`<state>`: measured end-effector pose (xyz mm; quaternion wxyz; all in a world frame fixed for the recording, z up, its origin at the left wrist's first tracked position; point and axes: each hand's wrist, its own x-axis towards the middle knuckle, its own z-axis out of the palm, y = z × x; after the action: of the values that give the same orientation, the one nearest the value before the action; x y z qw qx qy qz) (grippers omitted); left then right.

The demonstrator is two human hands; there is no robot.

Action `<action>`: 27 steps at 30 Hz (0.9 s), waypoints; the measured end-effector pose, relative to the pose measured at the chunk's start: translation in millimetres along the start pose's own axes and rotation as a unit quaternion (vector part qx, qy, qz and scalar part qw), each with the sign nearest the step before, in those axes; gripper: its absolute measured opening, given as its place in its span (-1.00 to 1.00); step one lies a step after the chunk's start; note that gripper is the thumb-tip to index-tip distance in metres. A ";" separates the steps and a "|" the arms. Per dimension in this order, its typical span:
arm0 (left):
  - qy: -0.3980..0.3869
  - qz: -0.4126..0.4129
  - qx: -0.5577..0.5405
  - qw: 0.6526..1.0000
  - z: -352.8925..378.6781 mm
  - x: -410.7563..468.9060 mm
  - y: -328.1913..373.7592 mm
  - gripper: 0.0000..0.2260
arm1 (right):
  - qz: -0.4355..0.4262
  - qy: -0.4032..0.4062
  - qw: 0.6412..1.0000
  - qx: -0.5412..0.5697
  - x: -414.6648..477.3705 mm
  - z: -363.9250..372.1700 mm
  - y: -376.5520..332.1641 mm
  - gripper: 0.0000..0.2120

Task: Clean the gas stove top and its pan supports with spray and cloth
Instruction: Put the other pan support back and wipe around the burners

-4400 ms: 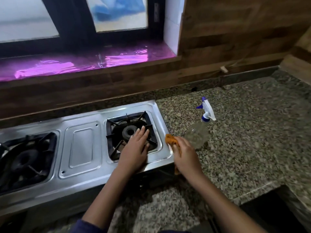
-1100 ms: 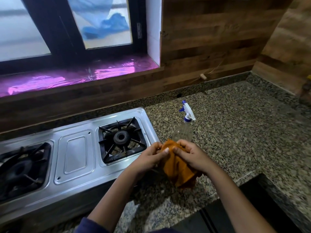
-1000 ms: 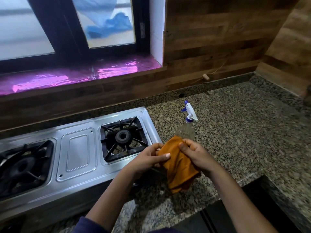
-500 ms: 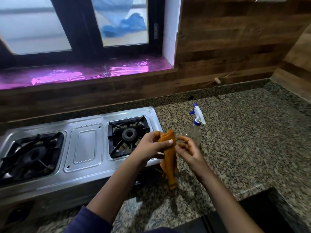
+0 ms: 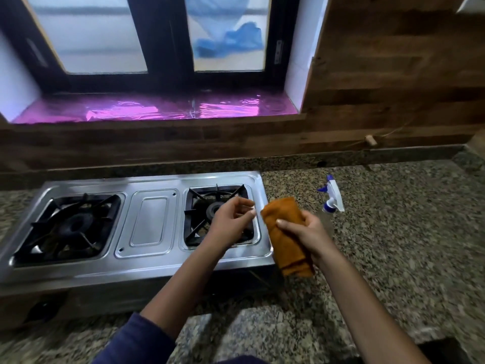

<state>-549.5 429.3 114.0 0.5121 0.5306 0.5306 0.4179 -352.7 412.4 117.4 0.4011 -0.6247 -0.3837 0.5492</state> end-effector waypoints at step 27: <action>0.072 0.035 0.537 0.839 -57.9 17.3 -81.8 -0.30 | -0.330 -0.269 0.759 -0.493 220.3 204.1 -61.3 -0.67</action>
<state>-616.2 445.1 38.8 0.0915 0.7091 0.6884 0.1222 -535.4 654.9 75.3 0.0738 -0.3972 -0.8761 0.2633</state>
